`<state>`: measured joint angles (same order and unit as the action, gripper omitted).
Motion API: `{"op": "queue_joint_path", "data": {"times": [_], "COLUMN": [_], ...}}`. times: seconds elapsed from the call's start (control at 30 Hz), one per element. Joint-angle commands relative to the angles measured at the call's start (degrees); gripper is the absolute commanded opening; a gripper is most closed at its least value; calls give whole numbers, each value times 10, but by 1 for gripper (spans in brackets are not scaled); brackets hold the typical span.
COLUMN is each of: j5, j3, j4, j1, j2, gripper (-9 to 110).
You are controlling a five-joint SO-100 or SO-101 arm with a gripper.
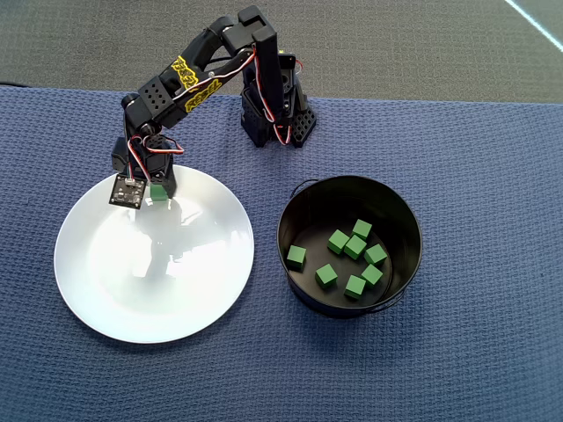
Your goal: Pick up the green cubes from the white plate and place them in the black recipient
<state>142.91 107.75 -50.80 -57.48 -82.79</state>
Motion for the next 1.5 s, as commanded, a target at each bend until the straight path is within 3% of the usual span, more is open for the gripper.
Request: {"op": "queue_joint_path", "data": {"times": [0.0, 0.4, 0.97, 1.27, 1.47], "j5": [33, 24, -105, -449, -846], "j3": [4, 16, -140, -216, -298], "j4": [27, 42, -249, -263, -293], "j1": [-1, 3, 86, 246, 398], "j2": [-5, -10, -177, -257, -271], "gripper": [0, 0, 0, 0, 0]}}
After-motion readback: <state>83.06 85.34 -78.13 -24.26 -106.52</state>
